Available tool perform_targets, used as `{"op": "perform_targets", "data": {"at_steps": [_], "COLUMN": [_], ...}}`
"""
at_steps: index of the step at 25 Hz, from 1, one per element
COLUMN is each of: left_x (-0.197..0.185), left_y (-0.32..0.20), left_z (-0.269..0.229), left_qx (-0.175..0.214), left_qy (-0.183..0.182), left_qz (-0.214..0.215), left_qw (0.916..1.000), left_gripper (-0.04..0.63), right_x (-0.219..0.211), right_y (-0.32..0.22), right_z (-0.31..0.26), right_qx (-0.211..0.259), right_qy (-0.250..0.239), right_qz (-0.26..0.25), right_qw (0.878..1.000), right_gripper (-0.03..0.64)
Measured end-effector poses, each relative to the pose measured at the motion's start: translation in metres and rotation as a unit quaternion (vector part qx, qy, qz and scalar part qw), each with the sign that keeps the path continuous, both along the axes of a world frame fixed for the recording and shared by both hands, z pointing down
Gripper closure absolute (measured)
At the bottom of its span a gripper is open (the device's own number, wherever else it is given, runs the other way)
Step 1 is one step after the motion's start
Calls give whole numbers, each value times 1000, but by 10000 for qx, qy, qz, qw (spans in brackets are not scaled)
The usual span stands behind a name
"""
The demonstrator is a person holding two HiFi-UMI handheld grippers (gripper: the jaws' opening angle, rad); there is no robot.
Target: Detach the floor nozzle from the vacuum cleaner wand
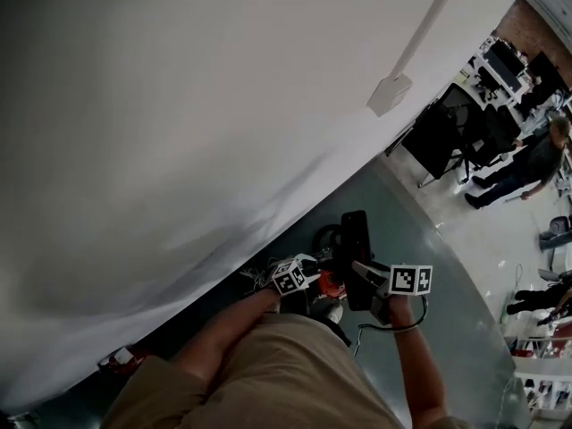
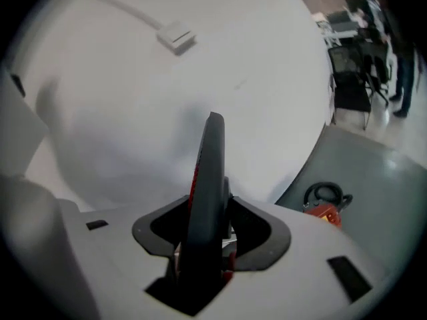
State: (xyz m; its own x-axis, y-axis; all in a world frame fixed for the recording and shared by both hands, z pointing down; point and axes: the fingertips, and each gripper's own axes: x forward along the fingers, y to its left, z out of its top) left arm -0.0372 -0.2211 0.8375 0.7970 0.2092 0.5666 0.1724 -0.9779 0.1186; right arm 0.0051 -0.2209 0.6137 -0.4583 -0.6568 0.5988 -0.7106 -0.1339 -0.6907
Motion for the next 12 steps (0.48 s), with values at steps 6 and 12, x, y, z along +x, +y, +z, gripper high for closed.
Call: {"op": "perform_targets", "data": {"at_steps": [6, 12], "left_x": [0, -6], "left_y": [-1, 0], "left_z": [5, 2], "left_qx": [121, 90], "left_qy": [1, -62], "left_qz": [160, 58], "left_qw": [9998, 9999], "left_gripper": [439, 439], "right_x": [33, 0], "right_y": [-1, 4], "right_z": [34, 7], "right_qx": [-174, 3], "right_qy": [-1982, -468], "right_qz": [993, 372], "right_qw": [9750, 9982], "right_gripper": [419, 419]}}
